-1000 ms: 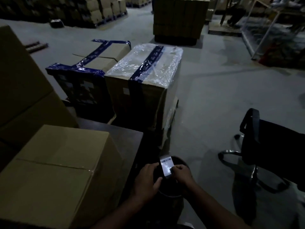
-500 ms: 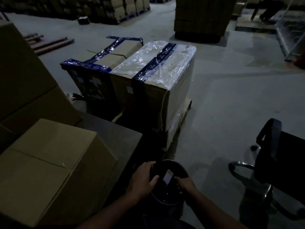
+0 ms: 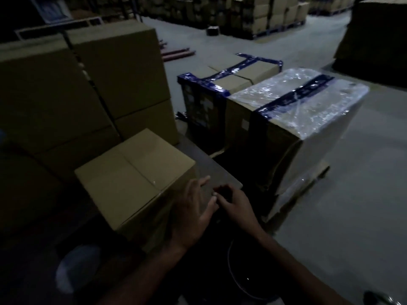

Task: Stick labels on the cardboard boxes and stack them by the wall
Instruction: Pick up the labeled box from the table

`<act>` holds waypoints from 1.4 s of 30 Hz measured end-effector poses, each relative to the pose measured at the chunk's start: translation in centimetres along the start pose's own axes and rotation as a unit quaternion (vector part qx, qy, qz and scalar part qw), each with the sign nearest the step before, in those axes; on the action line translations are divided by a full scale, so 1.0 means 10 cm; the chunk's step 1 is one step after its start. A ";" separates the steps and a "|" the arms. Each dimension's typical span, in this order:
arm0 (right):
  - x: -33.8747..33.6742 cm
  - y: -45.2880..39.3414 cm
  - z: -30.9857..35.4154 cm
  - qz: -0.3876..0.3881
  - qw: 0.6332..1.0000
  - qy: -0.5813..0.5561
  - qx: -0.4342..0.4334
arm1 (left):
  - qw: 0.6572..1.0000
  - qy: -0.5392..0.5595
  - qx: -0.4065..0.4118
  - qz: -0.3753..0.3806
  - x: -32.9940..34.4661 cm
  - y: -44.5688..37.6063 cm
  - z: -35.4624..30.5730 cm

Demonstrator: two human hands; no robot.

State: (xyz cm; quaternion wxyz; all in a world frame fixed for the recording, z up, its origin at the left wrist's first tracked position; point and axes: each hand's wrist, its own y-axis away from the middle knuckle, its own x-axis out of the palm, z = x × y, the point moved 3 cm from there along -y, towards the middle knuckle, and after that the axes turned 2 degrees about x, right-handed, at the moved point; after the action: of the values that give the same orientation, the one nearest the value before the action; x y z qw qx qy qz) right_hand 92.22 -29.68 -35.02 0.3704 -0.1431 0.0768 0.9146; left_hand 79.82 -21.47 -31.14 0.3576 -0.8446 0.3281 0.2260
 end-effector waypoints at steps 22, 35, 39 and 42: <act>1.22 -0.31 0.67 0.125 0.979 0.114 -0.115 | 0.939 -0.057 -0.305 -0.147 -1.72 1.04 1.35; 2.30 0.88 1.08 0.151 0.945 0.178 -0.231 | 0.920 -0.018 -0.325 -0.219 -3.04 2.24 1.51; 2.53 1.17 1.53 0.144 0.938 0.154 -0.275 | 0.916 -0.077 -0.275 -0.283 -3.65 2.44 1.25; 2.73 1.30 1.94 0.119 0.934 0.108 -0.319 | 0.912 -0.112 -0.224 -0.324 -4.12 2.45 1.10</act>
State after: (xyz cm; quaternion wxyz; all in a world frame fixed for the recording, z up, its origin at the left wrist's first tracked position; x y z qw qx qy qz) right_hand 60.43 -16.25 -24.87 0.1829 -0.3417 -0.1627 0.9074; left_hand 32.53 -9.95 -23.97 0.2466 -0.9317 -0.0654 0.2584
